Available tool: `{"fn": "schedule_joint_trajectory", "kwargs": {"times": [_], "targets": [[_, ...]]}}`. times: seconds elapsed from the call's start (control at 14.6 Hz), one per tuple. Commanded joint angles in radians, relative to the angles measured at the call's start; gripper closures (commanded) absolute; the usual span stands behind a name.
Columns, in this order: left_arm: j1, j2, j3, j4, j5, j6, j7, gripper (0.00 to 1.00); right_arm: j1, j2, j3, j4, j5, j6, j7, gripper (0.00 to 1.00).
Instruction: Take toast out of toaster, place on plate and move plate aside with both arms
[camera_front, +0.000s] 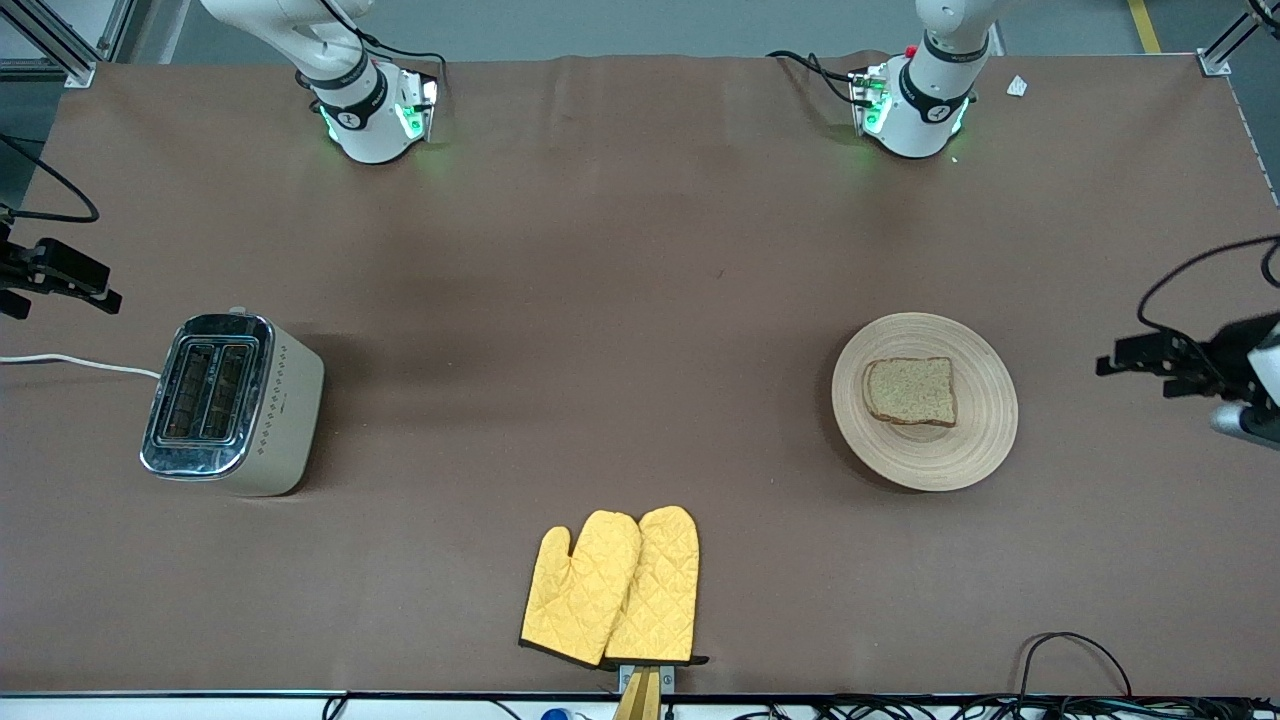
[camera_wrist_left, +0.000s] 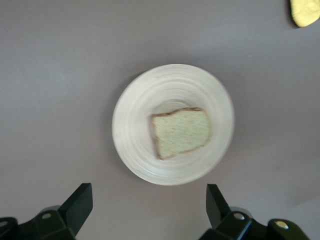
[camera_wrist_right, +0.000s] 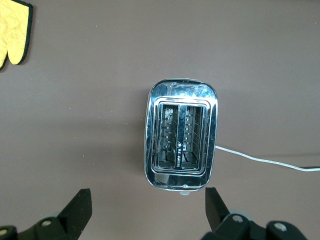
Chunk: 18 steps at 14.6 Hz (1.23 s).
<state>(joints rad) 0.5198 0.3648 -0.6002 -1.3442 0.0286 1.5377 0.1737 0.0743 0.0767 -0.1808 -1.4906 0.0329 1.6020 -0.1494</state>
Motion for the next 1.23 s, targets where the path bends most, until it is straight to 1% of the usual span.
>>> {"fn": "schedule_joint_trajectory", "kwargs": {"times": [0.0,0.2,0.55,0.61,0.68,0.75,0.96,1.02,1.09,1.16], "targets": [[0.012,-0.13,-0.09,-0.05,0.062,-0.031,-0.095,0.0,-0.007,-0.022,0.007,-0.022,-0.007,0.007,-0.01,0.0],[0.017,-0.239,-0.096,-0.078,0.063,-0.036,-0.082,0.0,-0.008,-0.022,0.007,-0.022,-0.007,0.007,-0.01,0.0],[0.031,-0.254,-0.09,-0.069,0.065,-0.064,-0.063,0.0,-0.008,-0.022,0.007,-0.022,-0.005,0.009,-0.01,0.0],[0.023,-0.259,-0.087,-0.067,0.065,-0.064,-0.065,0.0,-0.008,-0.022,0.007,-0.022,-0.005,0.007,-0.01,0.0],[-0.009,-0.274,-0.075,-0.069,0.067,-0.064,-0.077,0.0,-0.008,-0.022,0.006,-0.022,-0.005,0.007,-0.01,0.0],[-0.088,-0.279,0.004,-0.067,0.079,-0.065,-0.08,0.0,-0.008,-0.022,0.007,-0.022,-0.005,0.007,-0.01,0.0],[-0.445,-0.302,0.369,-0.066,0.073,-0.093,-0.118,0.0,-0.008,-0.022,0.006,-0.022,-0.005,0.007,-0.01,0.0],[-0.502,-0.319,0.428,-0.072,0.071,-0.1,-0.129,0.0,-0.008,-0.022,0.006,-0.022,-0.005,0.007,-0.01,0.0],[-0.544,-0.323,0.459,-0.076,0.073,-0.099,-0.147,0.0,-0.008,-0.022,0.006,-0.022,-0.005,0.007,-0.01,0.0],[-0.566,-0.323,0.464,-0.075,0.079,-0.099,-0.166,0.0,-0.008,-0.022,0.006,-0.023,-0.005,0.007,-0.01,0.0]]}}
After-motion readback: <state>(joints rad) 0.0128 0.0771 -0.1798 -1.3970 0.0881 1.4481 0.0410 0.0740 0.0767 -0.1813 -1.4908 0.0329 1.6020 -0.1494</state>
